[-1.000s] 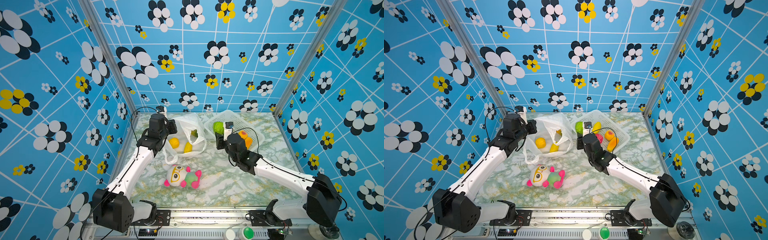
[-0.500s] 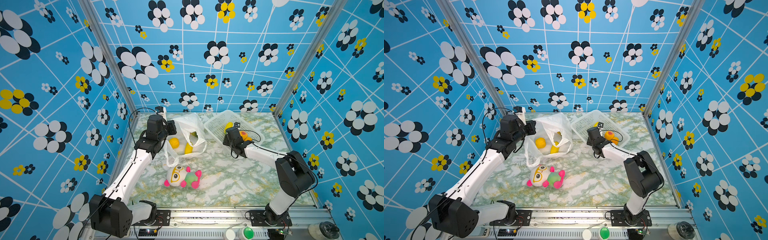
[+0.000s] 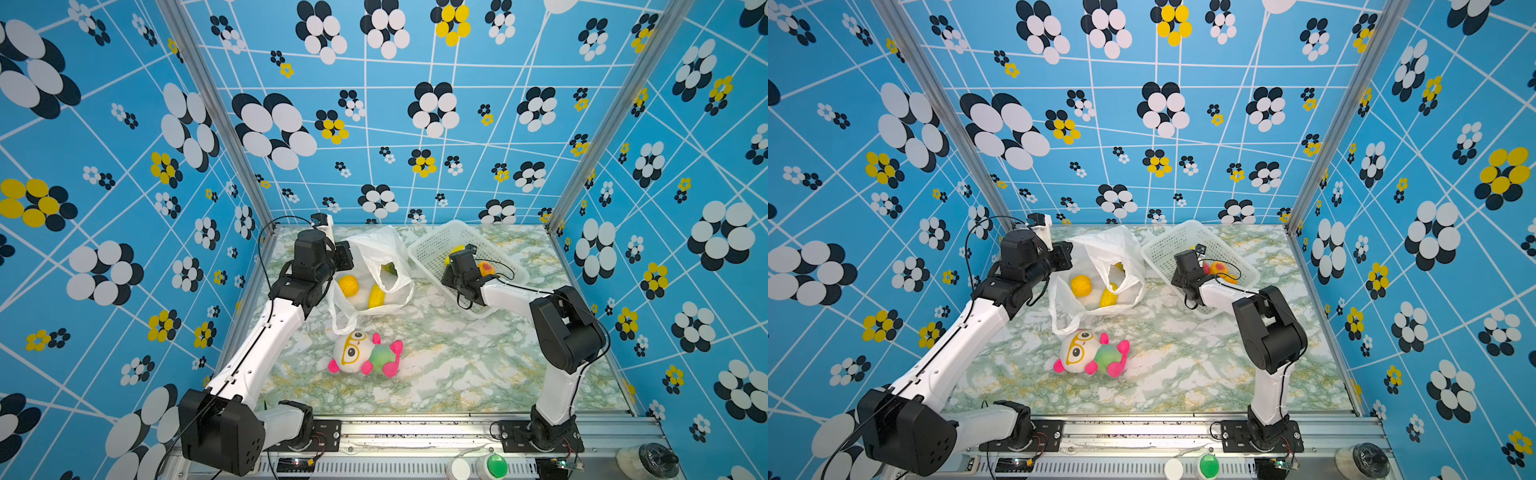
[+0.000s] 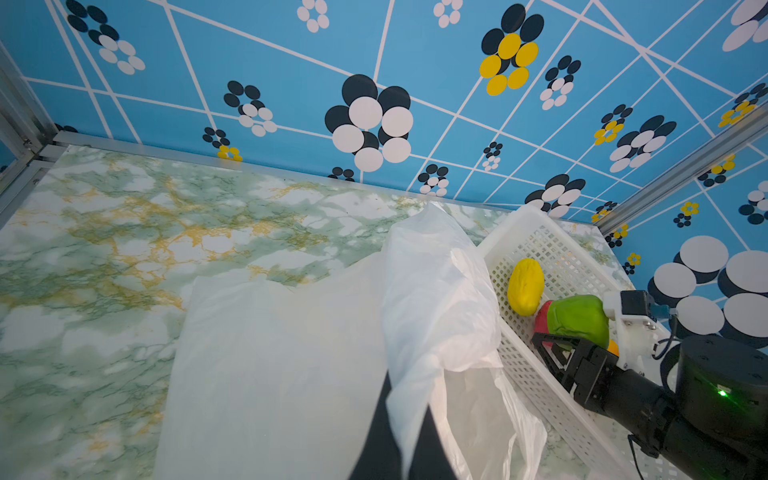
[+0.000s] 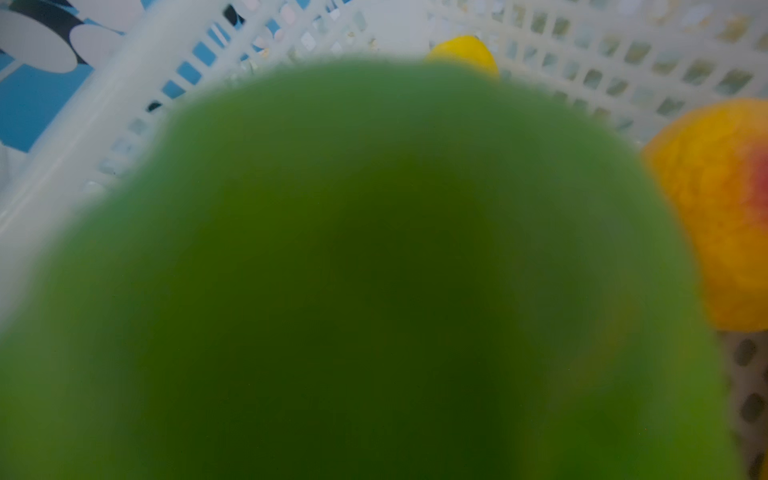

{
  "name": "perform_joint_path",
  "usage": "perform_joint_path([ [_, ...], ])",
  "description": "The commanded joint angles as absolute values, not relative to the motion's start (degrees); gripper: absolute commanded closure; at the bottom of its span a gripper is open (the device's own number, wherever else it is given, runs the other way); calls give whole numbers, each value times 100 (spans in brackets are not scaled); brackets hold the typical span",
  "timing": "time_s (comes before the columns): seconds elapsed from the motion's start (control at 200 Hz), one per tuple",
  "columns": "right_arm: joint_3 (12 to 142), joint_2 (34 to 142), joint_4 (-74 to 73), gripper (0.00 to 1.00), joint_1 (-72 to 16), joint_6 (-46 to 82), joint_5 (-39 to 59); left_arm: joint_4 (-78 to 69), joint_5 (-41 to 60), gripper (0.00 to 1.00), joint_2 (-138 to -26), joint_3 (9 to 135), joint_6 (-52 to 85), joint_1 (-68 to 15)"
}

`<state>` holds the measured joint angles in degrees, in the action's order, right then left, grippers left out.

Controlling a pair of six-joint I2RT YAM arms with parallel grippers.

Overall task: Untie the knot of the plastic bag and take out the fruit
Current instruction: 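Lower the green fruit into the basket and open the right gripper, then move the right gripper back over the bag opening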

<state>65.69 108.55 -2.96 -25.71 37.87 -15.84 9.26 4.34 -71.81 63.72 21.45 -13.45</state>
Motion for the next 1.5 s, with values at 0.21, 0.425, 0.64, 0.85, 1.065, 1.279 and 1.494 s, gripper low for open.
perform_joint_path([
  [0.21, 6177, 10262, -66, 13, -2557, 3596, -1887, 839, 465, 100, -7095, 6319, 2145, -1281],
  [0.425, 5761, 9322, -323, 2, -2555, 3388, -1841, 851, 470, 100, -7100, 6330, 2145, -1270],
  [0.64, 5757, 8574, 76, 1, -2548, 4506, -2594, 854, 474, 100, -7085, 6320, 2146, -1269],
  [0.85, 5092, 7752, -679, 1, -2548, 4687, -2145, 844, 458, 100, -7042, 6285, 2151, -1274],
  [1.065, 4677, 7538, -1974, 3, -2587, 2955, -115, 826, 504, 100, -7092, 6308, 2161, -1272],
  [1.279, 5417, 7971, -1513, 22, -3894, 1228, 299, 836, 671, 100, -7111, 6316, 2176, -1290],
  [1.494, 6525, 9271, -664, 63, -5152, 43, -234, 191, 1005, 100, -7138, 5721, 1963, -1358],
])
